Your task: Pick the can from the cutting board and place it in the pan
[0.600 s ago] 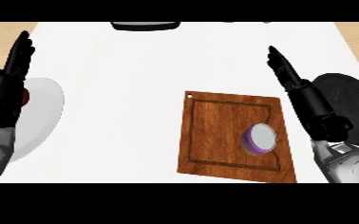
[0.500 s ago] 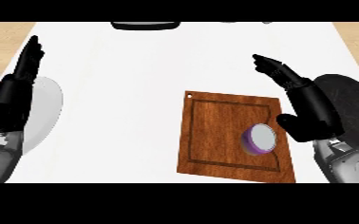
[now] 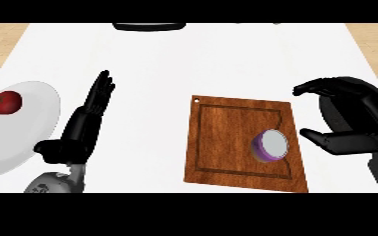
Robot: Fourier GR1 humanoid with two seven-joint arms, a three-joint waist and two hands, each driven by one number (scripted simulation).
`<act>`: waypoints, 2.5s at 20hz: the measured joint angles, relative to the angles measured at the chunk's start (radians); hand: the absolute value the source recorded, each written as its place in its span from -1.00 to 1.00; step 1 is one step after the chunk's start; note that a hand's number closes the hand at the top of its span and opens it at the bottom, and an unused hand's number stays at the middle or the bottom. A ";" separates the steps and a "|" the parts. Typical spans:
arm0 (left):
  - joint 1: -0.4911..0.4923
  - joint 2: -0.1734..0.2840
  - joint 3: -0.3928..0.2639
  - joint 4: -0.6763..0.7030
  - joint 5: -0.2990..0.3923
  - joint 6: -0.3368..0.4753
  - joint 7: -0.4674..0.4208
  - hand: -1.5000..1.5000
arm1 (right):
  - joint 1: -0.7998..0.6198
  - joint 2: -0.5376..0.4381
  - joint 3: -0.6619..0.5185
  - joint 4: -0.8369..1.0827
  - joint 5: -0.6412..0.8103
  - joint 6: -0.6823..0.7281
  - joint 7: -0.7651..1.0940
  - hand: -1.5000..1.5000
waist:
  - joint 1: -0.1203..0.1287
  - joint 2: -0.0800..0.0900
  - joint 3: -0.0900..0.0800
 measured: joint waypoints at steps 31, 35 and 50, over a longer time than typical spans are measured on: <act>0.038 -0.115 -0.007 0.052 -0.032 -0.073 -0.056 0.00 | -0.164 -0.107 0.282 0.000 0.855 0.275 -0.018 -1.00 | 0.013 -0.006 -0.003; 0.056 -0.122 0.005 0.039 -0.050 -0.087 -0.055 0.00 | -0.125 -0.064 0.281 -0.029 0.926 0.296 0.015 -1.00 | 0.010 -0.007 -0.003; 0.066 -0.173 0.071 0.021 -0.099 -0.150 -0.030 0.00 | -0.099 0.141 0.185 0.091 1.133 0.329 -0.040 -1.00 | 0.010 -0.006 -0.003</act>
